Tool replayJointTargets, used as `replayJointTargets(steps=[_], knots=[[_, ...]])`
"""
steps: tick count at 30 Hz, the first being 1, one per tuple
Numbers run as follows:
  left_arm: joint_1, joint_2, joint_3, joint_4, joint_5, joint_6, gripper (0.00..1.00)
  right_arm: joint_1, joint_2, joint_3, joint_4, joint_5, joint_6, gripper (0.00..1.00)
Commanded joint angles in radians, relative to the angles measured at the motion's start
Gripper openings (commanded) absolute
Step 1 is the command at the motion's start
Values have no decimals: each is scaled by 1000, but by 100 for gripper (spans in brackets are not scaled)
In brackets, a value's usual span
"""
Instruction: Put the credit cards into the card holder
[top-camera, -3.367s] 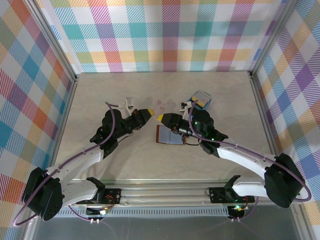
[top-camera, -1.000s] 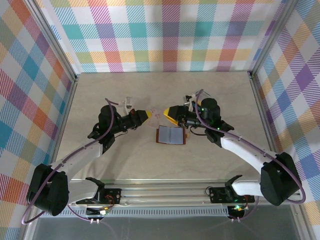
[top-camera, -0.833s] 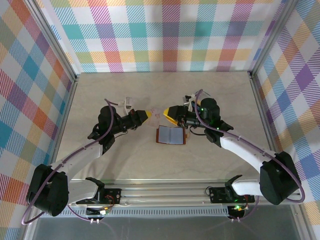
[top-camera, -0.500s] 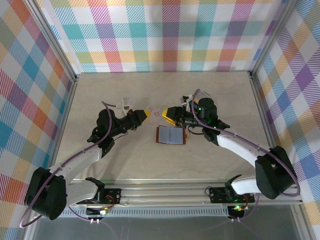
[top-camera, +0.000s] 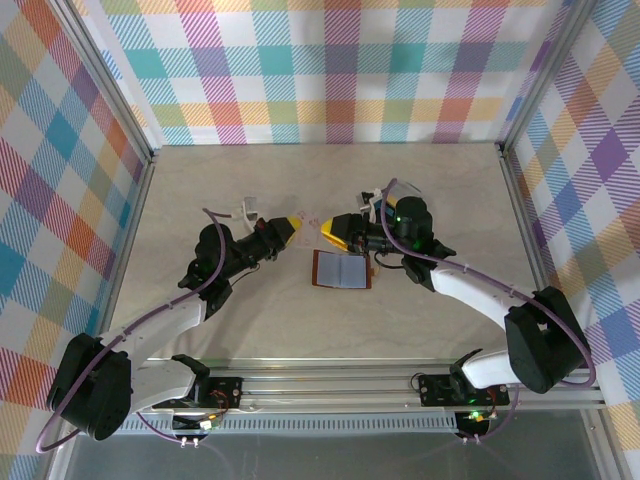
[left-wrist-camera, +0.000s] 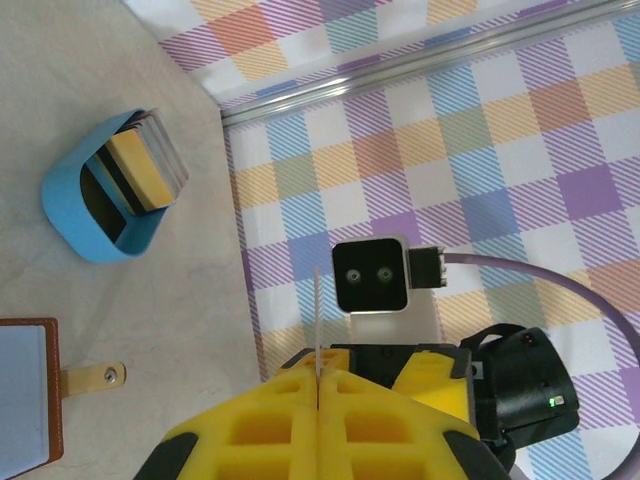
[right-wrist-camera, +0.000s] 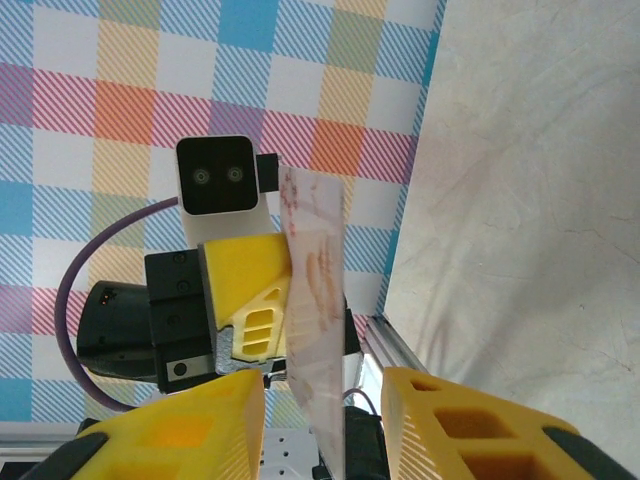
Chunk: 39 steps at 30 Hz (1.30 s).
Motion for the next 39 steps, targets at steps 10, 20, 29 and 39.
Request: replayJointTargets(steps=[10,20,29,39], knots=[[-23,3,-4,79,-22,-31,0,11,29,-3,91,-64,27,26],[-34,12,-2,66,-31,-30,0,17,33,-13,141,-58,32,13],[-8,8,73,-167,21,120,69,12,-79,-54,-64,64,-124,0],[13,151,19,-160,100,171,86,11,-239,-198,-427,250,-356,0]])
